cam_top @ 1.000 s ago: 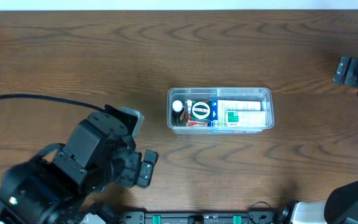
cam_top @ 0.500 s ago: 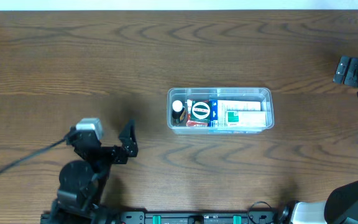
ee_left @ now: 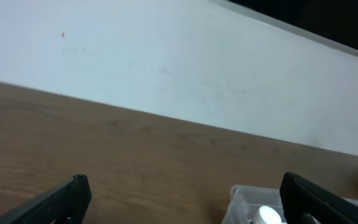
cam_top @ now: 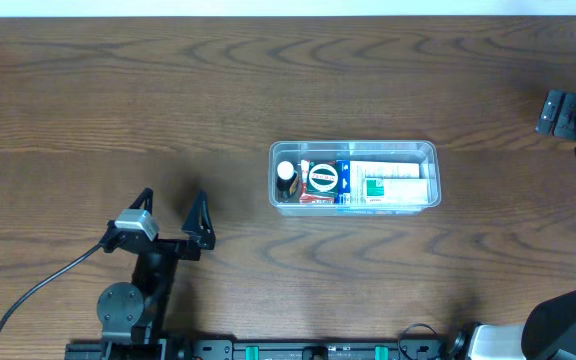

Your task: Pack container

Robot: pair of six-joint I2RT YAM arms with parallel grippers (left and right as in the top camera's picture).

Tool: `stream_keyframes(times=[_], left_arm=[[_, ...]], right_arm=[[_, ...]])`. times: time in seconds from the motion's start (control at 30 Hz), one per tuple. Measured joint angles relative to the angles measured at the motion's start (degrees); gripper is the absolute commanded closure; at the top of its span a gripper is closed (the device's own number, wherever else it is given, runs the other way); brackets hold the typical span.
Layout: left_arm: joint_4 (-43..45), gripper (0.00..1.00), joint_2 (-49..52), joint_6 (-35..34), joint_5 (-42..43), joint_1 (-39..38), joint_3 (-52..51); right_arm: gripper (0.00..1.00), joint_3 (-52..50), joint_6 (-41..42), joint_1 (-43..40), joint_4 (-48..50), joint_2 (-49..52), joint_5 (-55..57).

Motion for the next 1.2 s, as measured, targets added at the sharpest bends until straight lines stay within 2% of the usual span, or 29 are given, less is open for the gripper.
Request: stream_keyframes(times=[0.53, 0.9, 1.2], left_arm=[[2.62, 0.02, -5.25, 2.58, 0.83, 2.60, -6.49], [-4.52, 0.02, -5.25, 3.56, -2.54, 2.91, -7.67], [-5.14, 0.02, -5.25, 3.63, -3.98, 2.95, -7.41]], right_arm=[[0.01, 0.00, 0.00, 0.00, 0.00, 0.00, -0.02], [0.01, 0.00, 0.00, 0.00, 0.02, 0.00, -0.04], [0.01, 0.00, 0.02, 0.00, 0.00, 0.00, -0.02]])
